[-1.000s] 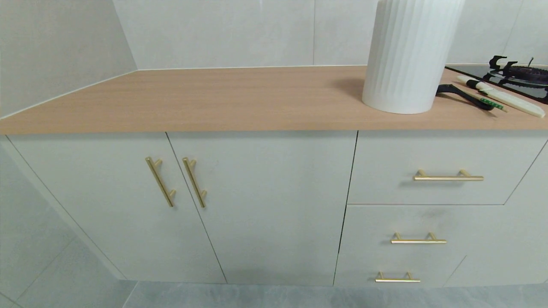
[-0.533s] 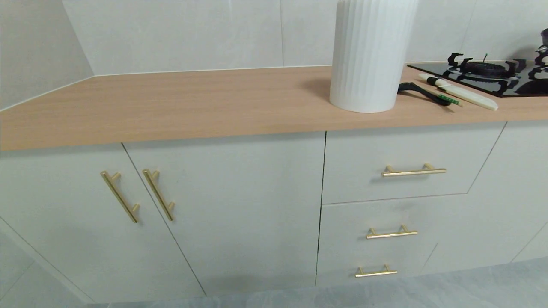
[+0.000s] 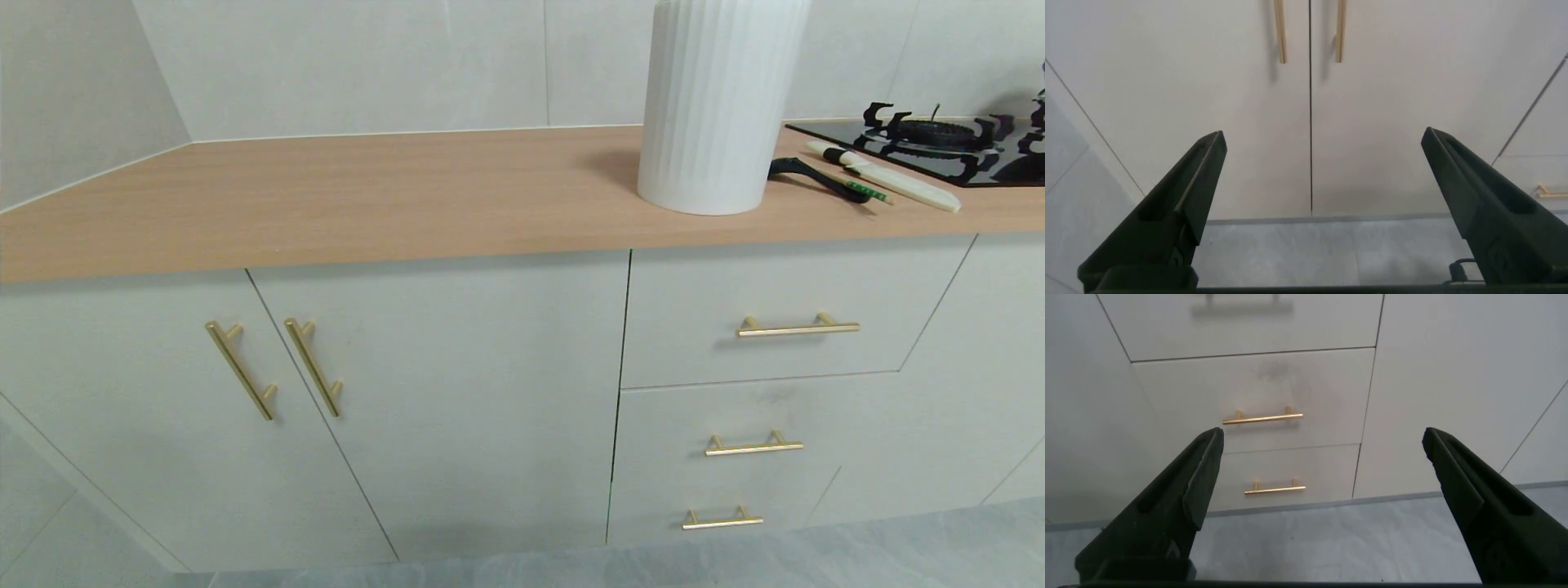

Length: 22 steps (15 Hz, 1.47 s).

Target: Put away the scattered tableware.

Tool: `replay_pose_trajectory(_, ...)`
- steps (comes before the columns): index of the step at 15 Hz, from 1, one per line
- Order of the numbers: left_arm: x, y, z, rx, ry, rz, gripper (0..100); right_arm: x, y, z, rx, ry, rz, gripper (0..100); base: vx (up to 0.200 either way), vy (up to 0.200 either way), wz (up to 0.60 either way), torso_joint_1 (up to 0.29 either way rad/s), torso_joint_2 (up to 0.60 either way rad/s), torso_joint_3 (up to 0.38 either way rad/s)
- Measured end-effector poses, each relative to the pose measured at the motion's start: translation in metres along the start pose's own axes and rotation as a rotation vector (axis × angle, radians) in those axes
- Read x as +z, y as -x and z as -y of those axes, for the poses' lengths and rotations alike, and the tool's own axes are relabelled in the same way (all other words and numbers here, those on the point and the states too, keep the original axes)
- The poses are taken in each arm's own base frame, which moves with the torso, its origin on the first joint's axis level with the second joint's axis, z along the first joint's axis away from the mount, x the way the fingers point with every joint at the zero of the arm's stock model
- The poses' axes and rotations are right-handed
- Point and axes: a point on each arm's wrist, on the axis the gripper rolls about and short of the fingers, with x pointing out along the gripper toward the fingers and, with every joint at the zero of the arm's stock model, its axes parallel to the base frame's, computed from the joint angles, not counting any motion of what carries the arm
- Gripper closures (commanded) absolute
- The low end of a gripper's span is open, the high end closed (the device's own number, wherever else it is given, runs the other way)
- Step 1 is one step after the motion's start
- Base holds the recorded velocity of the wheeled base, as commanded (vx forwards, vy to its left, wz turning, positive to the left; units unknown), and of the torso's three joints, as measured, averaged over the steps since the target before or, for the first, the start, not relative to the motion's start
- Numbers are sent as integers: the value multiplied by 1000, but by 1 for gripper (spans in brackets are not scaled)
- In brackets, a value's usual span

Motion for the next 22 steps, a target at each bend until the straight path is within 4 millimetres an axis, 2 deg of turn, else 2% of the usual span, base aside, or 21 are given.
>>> replay_pose_trajectory(7, 0, 0, 0, 0, 0, 0, 0, 2, 0, 0, 15, 17, 5, 0, 0, 0, 0, 0, 0, 0)
replay_pose_trajectory(10, 0, 0, 0, 0, 0, 0, 0, 35, 2, -1, 78, -18, 37, 0, 0, 0, 0, 0, 0, 0)
replay_pose_trajectory(12, 0, 0, 0, 0, 0, 0, 0, 55, -8, -2, 112, -22, -26, 0, 0, 0, 0, 0, 0, 0)
replay_pose_trajectory(14, 0, 0, 0, 0, 0, 0, 0, 68, -28, -3, 133, -20, -140, 0, 0, 0, 0, 0, 0, 0)
replay_pose_trajectory(17, 0, 0, 0, 0, 0, 0, 0, 83, -72, -7, 148, -17, -337, 0, 0, 0, 0, 0, 0, 0)
replay_pose_trajectory(20, 0, 0, 0, 0, 0, 0, 0, 93, -126, -12, 156, -15, -514, 0, 0, 0, 0, 0, 0, 0)
replay_pose_trajectory(22, 0, 0, 0, 0, 0, 0, 0, 89, -166, -17, 161, -12, -633, 0, 0, 0, 0, 0, 0, 0)
